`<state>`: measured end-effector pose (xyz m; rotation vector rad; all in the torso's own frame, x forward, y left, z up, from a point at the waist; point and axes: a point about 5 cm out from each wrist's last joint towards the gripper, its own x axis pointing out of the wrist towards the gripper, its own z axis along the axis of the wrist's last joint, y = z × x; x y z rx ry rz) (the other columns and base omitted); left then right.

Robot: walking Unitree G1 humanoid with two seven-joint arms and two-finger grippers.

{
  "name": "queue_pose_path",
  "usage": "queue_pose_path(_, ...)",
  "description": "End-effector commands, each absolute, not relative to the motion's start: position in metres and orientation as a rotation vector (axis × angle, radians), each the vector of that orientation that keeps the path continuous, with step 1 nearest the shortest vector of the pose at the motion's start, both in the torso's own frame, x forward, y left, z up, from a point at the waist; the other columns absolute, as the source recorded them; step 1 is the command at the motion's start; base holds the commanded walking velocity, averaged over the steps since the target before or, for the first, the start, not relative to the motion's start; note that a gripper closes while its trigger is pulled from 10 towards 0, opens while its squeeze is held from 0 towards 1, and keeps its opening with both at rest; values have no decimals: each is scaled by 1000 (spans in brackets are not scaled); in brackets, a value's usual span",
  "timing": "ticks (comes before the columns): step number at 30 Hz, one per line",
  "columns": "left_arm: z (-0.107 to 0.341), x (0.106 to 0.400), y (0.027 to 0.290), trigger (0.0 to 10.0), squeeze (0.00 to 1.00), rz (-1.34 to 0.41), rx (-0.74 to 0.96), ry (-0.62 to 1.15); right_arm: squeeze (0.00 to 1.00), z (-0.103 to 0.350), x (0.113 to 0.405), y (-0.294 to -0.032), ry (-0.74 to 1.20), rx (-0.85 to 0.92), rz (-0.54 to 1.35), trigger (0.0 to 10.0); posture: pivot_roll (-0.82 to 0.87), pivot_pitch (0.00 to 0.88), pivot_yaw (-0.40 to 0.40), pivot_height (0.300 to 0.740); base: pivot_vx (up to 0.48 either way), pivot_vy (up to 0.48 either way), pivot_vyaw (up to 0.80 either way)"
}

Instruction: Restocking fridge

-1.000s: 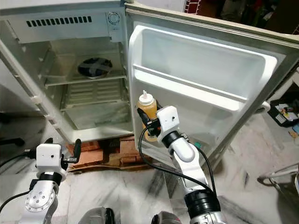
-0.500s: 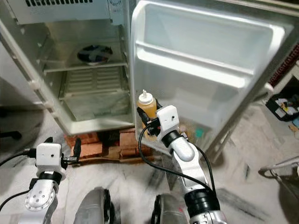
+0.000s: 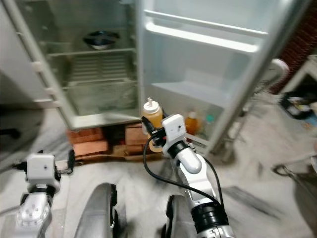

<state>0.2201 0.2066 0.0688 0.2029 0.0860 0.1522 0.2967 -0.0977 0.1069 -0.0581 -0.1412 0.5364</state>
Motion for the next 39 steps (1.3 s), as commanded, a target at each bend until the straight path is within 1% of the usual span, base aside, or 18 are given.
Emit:
queue_pose_path(1,64,215,207,10000,0,157,202,108,0,114,300,-98,-167,-70,531,10000,22,130,-15,638,0,0,0)
queue_pose_path(10,65,216,207,10000,0,144,201,103,0,113,299,-97,-167,-67,538,10000,22,131,-16,638,238,0,0)
queue_pose_path(35,66,219,200,10000,0,126,190,93,0,109,298,-97,-160,-74,546,10000,19,127,-14,638,389,0,0)
queue_pose_path(39,66,218,200,10000,0,141,193,93,0,110,297,-96,-170,-92,567,10000,19,125,-14,638,0,0,0)
